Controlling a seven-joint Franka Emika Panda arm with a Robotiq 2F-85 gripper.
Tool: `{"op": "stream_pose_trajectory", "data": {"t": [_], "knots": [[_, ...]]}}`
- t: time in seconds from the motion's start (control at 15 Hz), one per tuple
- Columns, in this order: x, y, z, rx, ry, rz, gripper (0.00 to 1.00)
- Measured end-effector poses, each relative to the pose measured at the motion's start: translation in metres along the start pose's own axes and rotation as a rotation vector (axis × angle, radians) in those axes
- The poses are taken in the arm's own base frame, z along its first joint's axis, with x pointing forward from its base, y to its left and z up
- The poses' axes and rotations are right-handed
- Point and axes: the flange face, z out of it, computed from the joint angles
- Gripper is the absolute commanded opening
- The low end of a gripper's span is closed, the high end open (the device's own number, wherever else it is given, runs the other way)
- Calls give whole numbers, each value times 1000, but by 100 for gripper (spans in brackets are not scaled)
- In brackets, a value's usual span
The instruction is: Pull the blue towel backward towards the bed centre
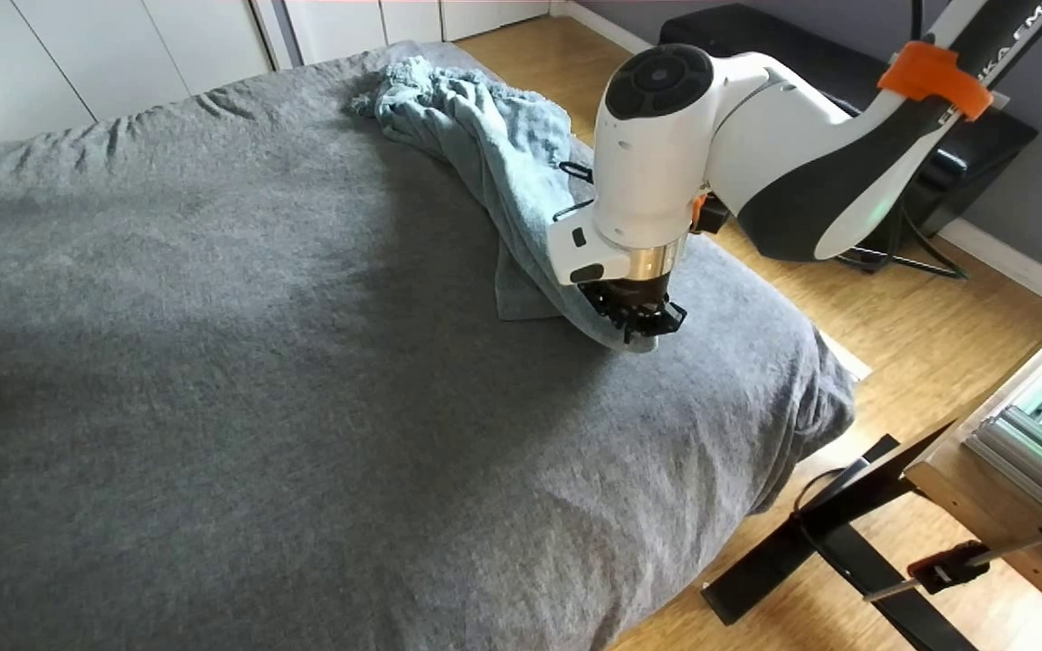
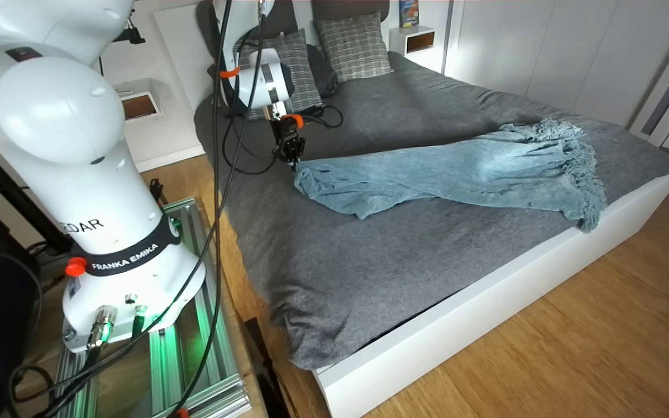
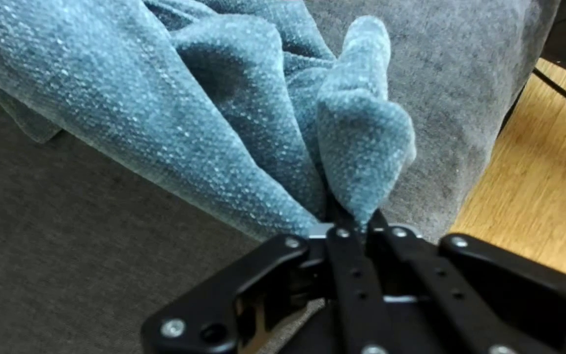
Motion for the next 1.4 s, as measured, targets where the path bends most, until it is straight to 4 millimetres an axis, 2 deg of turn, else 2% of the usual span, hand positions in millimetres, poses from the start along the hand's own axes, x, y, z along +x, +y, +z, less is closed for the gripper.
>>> {"op": "stream_pose_trajectory", "data": {"t": [0.07,0.13,0.33,0.53,0.73,0.93,1.13,1.4], "knots": [[0,0,0,0,0,0,7],[0,0,0,0,0,0,2],[-1,3,0,-2,-1,0,2],[11,24,-16,-45,-2,-70,2],[44,53,-49,-159,2,-173,2],[77,73,-78,-264,7,-265,2],[112,82,-96,-338,12,-362,2],[163,82,-111,-410,22,-498,2]]}}
